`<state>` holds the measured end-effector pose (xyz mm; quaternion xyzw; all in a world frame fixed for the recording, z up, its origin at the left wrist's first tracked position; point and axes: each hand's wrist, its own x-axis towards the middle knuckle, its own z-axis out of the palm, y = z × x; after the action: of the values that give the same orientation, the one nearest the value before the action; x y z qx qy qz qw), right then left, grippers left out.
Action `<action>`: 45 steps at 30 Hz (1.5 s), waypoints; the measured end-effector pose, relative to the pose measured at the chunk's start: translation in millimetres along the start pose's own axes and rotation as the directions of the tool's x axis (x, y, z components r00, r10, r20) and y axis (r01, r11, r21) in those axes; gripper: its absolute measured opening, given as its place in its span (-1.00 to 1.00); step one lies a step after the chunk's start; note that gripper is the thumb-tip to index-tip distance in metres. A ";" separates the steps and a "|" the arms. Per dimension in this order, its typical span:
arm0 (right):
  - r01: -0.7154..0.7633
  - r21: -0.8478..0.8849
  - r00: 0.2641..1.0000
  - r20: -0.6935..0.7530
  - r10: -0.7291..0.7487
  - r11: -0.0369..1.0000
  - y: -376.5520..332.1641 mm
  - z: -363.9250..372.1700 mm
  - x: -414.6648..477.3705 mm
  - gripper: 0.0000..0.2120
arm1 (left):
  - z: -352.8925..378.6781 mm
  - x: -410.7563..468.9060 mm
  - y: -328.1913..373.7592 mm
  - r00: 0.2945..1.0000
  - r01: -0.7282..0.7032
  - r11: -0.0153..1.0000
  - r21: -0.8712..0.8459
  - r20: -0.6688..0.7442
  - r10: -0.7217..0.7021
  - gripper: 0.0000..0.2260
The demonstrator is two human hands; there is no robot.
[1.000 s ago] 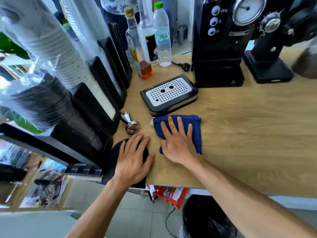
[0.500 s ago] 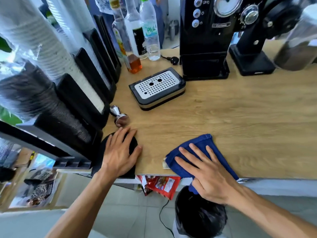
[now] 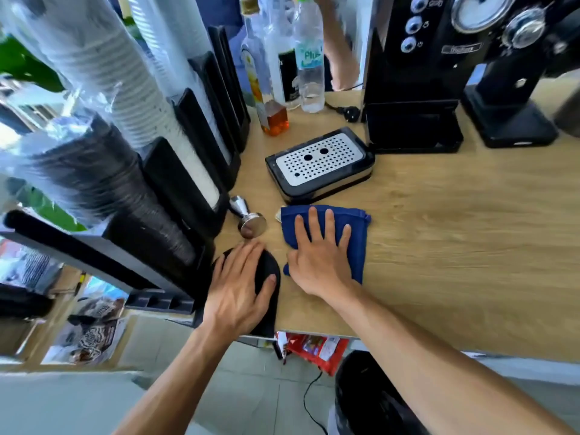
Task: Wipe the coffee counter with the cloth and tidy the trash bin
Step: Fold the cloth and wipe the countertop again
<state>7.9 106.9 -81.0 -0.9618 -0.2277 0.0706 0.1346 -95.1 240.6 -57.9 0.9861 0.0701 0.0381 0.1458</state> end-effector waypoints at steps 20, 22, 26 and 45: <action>0.267 0.211 0.960 0.024 -0.278 0.941 24.4 -9.2 -100.3 -0.38 | -5.3 -6.5 6.1 0.995 0.061 0.990 -0.125 -0.066 -0.069 -0.50; 0.326 0.126 0.944 0.019 -0.330 0.937 44.0 -10.5 -100.7 -0.41 | -5.4 -7.8 11.5 0.988 0.066 0.985 -0.161 -0.124 -0.087 -0.53; 0.356 0.028 0.934 0.038 -0.357 0.934 48.7 -9.7 -97.2 -0.36 | -2.7 -16.5 22.8 0.972 -0.031 0.991 -0.131 -0.234 0.000 -0.58; 0.244 -0.097 0.967 0.095 -0.235 0.965 159.6 -53.8 -128.6 -0.24 | 45.7 5.8 116.6 0.903 -0.375 0.924 0.073 0.253 0.346 -0.20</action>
<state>-28.6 -101.3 -66.5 -0.9293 -0.3513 0.0810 0.0805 -70.2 118.1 -67.0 0.9864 -0.1293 -0.0570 0.0840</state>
